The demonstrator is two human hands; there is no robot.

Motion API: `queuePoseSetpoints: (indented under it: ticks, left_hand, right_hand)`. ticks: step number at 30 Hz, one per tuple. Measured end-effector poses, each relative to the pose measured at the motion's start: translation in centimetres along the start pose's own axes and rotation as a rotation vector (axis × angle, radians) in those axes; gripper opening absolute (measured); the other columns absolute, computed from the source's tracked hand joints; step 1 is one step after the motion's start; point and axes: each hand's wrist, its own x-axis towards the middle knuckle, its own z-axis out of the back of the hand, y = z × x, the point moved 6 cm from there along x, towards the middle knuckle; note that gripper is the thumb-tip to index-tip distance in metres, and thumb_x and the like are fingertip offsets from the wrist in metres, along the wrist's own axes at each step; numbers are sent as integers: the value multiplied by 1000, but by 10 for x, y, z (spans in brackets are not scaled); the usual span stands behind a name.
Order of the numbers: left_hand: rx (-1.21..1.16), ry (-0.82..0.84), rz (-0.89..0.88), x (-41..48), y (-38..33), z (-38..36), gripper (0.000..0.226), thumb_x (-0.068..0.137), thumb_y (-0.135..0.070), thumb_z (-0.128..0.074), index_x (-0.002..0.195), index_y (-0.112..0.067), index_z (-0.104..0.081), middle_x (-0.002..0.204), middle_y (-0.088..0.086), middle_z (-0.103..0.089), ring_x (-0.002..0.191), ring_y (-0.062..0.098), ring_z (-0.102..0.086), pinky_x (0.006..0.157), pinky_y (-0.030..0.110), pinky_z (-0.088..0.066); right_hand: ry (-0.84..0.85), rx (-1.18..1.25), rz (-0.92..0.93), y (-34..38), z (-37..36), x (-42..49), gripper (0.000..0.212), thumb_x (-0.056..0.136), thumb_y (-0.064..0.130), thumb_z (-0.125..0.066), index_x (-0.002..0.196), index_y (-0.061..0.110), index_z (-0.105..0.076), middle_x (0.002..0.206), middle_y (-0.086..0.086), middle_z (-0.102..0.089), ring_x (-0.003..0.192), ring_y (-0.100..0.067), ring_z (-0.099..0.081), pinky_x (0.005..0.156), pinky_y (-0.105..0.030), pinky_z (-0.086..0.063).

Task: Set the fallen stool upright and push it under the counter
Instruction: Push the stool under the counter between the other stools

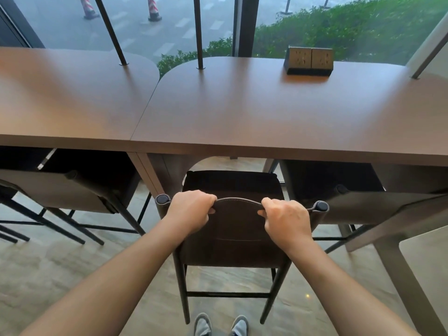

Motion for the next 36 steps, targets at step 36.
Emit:
queuePoseSetpoints:
  ticks: [36]
  left_hand:
    - [-65,71,-163,-8,0,-26,13,97,-21,-67,110,-25,-68,95,-1,-75,83,21,-73,73,35,-62]
  right_hand:
    - [8,-122,-141,11,-4,-35,36,65,17,-96,62,16,-60,49,0,-60,40,-29,-58,43,-30,-41]
